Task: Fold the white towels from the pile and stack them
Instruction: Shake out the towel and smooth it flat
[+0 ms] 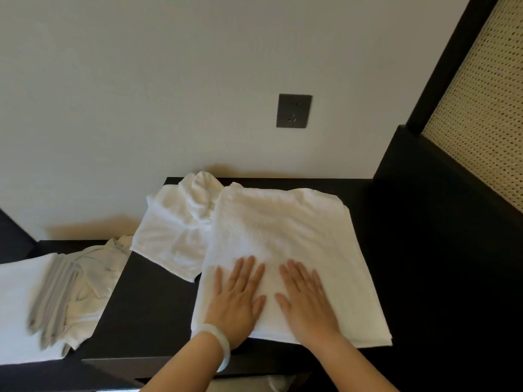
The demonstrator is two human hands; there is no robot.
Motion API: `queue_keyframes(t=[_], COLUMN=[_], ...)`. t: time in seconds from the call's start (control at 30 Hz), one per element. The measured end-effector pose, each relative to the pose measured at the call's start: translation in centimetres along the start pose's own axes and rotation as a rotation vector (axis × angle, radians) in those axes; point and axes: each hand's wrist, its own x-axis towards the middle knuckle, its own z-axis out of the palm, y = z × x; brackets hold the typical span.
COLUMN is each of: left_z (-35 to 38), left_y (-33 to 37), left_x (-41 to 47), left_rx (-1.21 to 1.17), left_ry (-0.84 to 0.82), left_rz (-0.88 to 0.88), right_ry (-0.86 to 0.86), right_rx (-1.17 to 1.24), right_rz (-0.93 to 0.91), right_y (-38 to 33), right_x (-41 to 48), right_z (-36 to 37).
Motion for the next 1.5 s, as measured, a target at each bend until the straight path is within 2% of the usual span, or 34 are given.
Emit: queue_keyframes(t=[0.17,0.27,0.33,0.43,0.57,0.63,0.73,0.83,0.9,0.93,1.0,1.03,1.07,1.13,1.17,1.23,1.27,1.37,1.5], left_z=[0.7,-0.6,-1.8,-3.3,-2.9,-2.3,-2.0,-3.6,-4.3,-4.0,-4.4,-4.8,-5.5,-6.5,-6.6,-6.3,-6.3,-5.9,-4.9], left_y=[-1.3,-1.0,-0.1,0.8,-0.6,-1.6,-1.8,-1.2,-2.1,-3.1,-5.6,-6.9,-8.1,-10.3,-11.4,-13.3,-14.0,-15.2,-18.2], left_x=[-0.3,0.6,2.8,7.6,10.8,11.0,10.7,10.3,10.5,10.9,11.6,12.3,12.9,14.1,14.6,15.4,15.7,16.5,19.9], left_rx=[0.000,0.033,0.038,0.027,0.096,0.096,0.059,0.015,-0.014,-0.035,-0.156,-0.133,-0.082,-0.006,0.030,0.069,0.084,0.101,0.038], left_ry=[0.024,0.059,0.105,0.136,0.073,0.045,0.041,-0.051,-0.011,0.096,0.155,0.207,0.235,0.187,0.147,0.078,0.051,0.016,0.085], left_rz=[-0.257,-0.311,-0.247,-0.145,-0.075,-0.055,-0.033,0.004,0.023,0.037,-0.046,-0.072,-0.091,-0.125,-0.127,-0.115,-0.109,-0.118,-0.293], right_ry=[-0.033,-0.038,0.057,0.124,0.018,0.003,0.058,0.036,0.009,0.023,0.124,0.178,0.158,0.092,0.156,-0.003,-0.007,0.135,0.250], right_rx=[-0.058,-0.152,-0.103,0.049,0.033,0.052,-0.010,-0.068,-0.085,-0.053,-0.050,-0.025,-0.021,-0.062,-0.076,0.017,0.036,0.032,0.164], right_rz=[0.327,0.429,0.325,0.046,-0.143,-0.087,0.136,0.324,0.289,0.283,0.239,0.180,0.126,0.035,-0.014,-0.043,-0.036,-0.022,-0.001], right_y=[9.3,10.5,8.7,4.2,1.8,3.4,7.5,11.0,11.6,11.4,10.6,10.0,8.8,5.3,3.9,2.7,2.4,2.6,4.0], right_x=[0.7,2.4,4.4,7.9,10.7,10.8,10.3,9.9,9.8,10.1,11.1,11.5,12.1,14.2,15.7,17.6,18.2,18.8,18.5], right_z=[-1.9,-3.6,-4.4,-4.7,-2.5,-1.5,-1.4,-2.6,-3.9,-4.3,-4.8,-4.9,-5.2,-5.9,-5.5,-3.8,-3.4,-3.4,-3.8])
